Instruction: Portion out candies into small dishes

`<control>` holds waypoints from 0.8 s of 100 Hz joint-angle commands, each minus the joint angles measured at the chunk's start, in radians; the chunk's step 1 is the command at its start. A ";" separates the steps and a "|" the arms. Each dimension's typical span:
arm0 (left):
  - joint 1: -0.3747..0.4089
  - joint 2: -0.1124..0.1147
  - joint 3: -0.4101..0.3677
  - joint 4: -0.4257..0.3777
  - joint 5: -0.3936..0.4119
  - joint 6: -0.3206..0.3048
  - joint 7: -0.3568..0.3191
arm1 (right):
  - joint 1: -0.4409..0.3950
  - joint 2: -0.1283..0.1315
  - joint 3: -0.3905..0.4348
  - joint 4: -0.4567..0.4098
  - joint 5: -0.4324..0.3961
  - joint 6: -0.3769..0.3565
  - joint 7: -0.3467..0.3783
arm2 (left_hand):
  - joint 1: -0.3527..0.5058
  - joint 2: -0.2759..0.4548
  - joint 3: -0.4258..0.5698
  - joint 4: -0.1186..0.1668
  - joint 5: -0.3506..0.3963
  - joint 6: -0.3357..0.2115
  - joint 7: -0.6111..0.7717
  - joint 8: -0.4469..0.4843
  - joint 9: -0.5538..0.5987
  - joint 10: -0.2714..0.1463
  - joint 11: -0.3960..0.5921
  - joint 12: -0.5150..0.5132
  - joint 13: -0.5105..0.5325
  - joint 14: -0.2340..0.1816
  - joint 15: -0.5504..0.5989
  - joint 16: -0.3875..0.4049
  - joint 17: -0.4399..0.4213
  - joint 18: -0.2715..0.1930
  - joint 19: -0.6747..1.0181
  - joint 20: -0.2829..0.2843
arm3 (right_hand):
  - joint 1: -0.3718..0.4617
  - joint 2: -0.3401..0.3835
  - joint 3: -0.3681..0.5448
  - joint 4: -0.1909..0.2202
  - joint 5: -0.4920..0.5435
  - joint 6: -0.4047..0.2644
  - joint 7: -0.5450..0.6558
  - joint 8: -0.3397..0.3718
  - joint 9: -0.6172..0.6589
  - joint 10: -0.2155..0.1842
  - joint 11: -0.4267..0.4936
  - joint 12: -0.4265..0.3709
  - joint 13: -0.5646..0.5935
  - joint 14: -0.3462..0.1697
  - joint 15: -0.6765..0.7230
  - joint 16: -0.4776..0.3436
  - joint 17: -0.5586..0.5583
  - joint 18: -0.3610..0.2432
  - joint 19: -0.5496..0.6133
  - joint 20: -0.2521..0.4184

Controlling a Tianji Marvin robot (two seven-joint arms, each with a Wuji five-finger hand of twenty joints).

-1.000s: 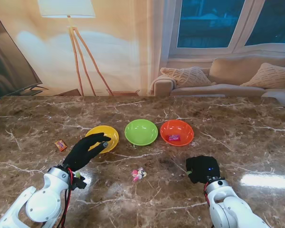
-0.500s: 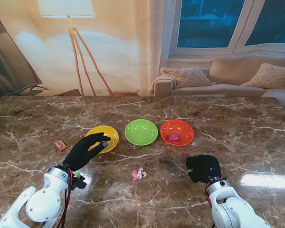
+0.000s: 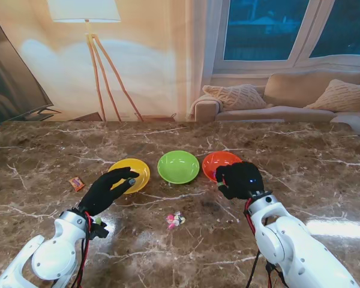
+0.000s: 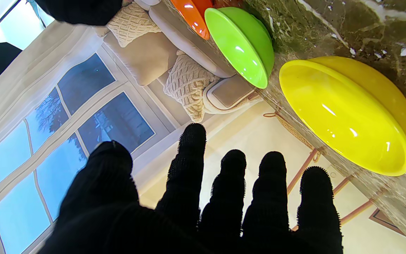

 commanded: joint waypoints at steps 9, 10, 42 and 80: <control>0.003 0.000 0.002 0.000 -0.001 0.003 -0.001 | 0.119 -0.029 -0.083 0.082 0.044 0.018 -0.005 | 0.015 0.036 0.001 0.021 -0.003 -0.028 0.014 0.021 0.011 -0.011 -0.008 -0.007 0.005 -0.007 -0.003 -0.004 -0.001 0.006 -0.023 0.012 | 0.047 0.060 0.021 0.056 0.064 -0.101 0.072 0.028 0.009 -0.006 0.022 0.004 0.000 -0.003 0.022 0.021 0.009 -0.010 0.045 0.021; 0.003 0.000 0.003 0.000 -0.001 0.004 -0.001 | 0.127 -0.030 -0.090 0.089 0.048 0.020 -0.007 | 0.015 0.036 0.001 0.021 -0.004 -0.028 0.013 0.021 0.011 -0.011 -0.008 -0.007 0.005 -0.007 -0.003 -0.004 -0.001 0.006 -0.023 0.012 | 0.047 0.060 0.021 0.056 0.064 -0.101 0.073 0.028 0.008 -0.005 0.022 0.004 0.000 -0.003 0.022 0.021 0.009 -0.011 0.045 0.021; -0.006 0.001 0.012 0.006 -0.002 0.008 -0.007 | 0.358 -0.080 -0.296 0.305 0.200 0.087 -0.043 | 0.016 0.036 0.001 0.021 -0.004 -0.027 0.013 0.020 0.011 -0.013 -0.008 -0.007 0.004 -0.009 -0.003 -0.004 -0.001 0.006 -0.023 0.012 | 0.047 0.063 0.016 0.056 0.058 -0.097 0.072 0.011 0.006 -0.005 0.023 0.003 -0.003 -0.004 0.022 0.019 0.007 -0.013 0.043 0.018; -0.019 0.002 0.024 0.015 -0.005 0.014 -0.013 | 0.510 -0.146 -0.454 0.472 0.329 0.118 -0.077 | 0.015 0.037 0.001 0.021 -0.003 -0.028 0.013 0.020 0.010 -0.012 -0.008 -0.007 0.004 -0.011 -0.003 -0.004 -0.001 0.007 -0.023 0.012 | 0.042 0.068 0.008 0.057 0.049 -0.088 0.069 -0.030 -0.008 0.005 0.021 0.003 -0.020 -0.008 0.021 0.019 -0.011 -0.019 0.026 0.011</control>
